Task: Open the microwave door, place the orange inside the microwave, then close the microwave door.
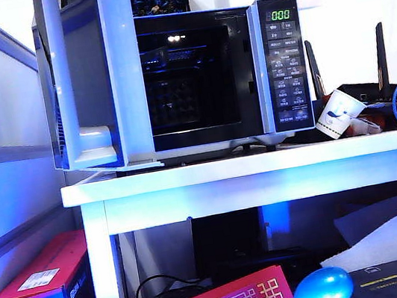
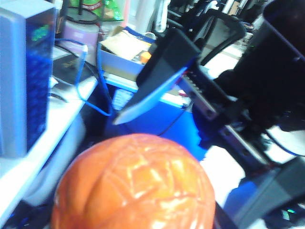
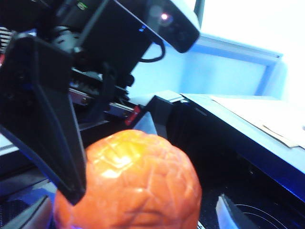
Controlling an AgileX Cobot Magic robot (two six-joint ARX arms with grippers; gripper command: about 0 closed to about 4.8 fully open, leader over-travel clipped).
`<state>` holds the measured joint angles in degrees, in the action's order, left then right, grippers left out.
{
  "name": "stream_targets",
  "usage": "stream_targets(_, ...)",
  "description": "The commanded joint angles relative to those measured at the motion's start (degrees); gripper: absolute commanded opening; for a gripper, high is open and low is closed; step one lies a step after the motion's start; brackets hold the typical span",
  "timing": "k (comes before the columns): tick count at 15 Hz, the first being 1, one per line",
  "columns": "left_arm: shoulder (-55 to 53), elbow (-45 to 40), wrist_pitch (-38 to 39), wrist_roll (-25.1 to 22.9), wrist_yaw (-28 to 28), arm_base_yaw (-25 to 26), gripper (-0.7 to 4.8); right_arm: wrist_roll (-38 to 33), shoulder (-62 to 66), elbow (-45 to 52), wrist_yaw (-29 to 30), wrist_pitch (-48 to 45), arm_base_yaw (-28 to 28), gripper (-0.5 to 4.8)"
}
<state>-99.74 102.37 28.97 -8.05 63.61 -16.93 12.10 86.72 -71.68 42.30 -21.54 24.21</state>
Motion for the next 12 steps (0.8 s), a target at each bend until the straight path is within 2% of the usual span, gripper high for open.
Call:
stream_targets(1,-0.52,-0.48,1.88,0.20,5.79,-0.15,1.74,0.17,-0.20,-0.33,1.57,-1.03,0.09,4.79)
stream_targets(10,-0.52,-0.48,2.08,1.49,10.51,-0.15,1.73,0.15,-0.20,-0.33,3.96,-1.40,0.15,4.79)
stream_targets(12,-0.52,-0.48,2.03,2.60,14.08,-0.15,1.73,0.17,-0.20,-0.33,4.35,-1.40,0.20,4.79)
